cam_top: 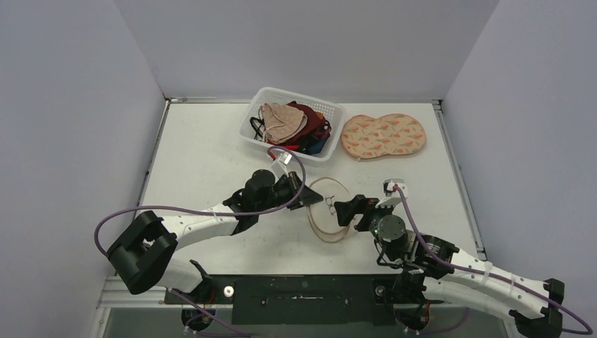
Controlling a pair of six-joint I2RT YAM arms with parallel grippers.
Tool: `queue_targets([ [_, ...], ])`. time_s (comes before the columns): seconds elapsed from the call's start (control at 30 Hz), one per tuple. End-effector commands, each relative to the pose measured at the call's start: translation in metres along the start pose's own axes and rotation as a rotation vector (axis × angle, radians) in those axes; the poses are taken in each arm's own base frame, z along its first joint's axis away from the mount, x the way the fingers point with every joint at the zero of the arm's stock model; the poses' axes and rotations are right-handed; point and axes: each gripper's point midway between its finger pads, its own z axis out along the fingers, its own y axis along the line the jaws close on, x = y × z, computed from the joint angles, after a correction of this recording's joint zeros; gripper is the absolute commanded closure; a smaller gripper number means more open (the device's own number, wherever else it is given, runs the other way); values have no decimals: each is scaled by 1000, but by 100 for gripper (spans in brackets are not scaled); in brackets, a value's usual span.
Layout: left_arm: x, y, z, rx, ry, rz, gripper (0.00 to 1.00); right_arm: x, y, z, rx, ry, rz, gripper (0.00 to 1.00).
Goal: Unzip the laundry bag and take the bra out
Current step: Close the laundry bag at the center of the board.
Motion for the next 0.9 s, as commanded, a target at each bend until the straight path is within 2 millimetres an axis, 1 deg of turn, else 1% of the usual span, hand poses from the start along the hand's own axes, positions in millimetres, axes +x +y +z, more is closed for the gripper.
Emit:
queue_targets([
  [0.0,-18,-28,-7,105,-69,49,100,-35,17,22,-49,-45,15,6],
  [0.1,-19,-26,-5,105,-69,48,100,-44,4,37,-43,-30,32,6],
  [0.13,-19,-26,-4,108,-67,49,100,-47,-5,42,-33,-30,44,6],
  [0.17,-20,-26,-3,109,-67,48,100,-52,-18,46,-10,-37,65,6],
  [0.2,-19,-26,-3,112,-63,49,100,-52,-27,48,-5,-30,80,6],
  [0.27,-17,-24,-3,119,-59,48,100,-47,-43,51,-15,-3,122,7],
  [0.37,-15,-22,-4,134,-57,45,100,-27,-52,51,-119,68,214,9],
  [0.5,-9,-19,-3,151,-45,41,100,-12,-54,47,-225,85,300,13],
  [0.6,-6,-12,-2,148,-39,34,100,-1,-50,45,-271,114,329,14],
  [0.7,-4,-9,-2,153,-42,23,100,8,-49,44,-295,133,362,14],
  [0.87,-1,-4,2,158,-39,3,100,30,-53,43,-310,174,396,15],
])
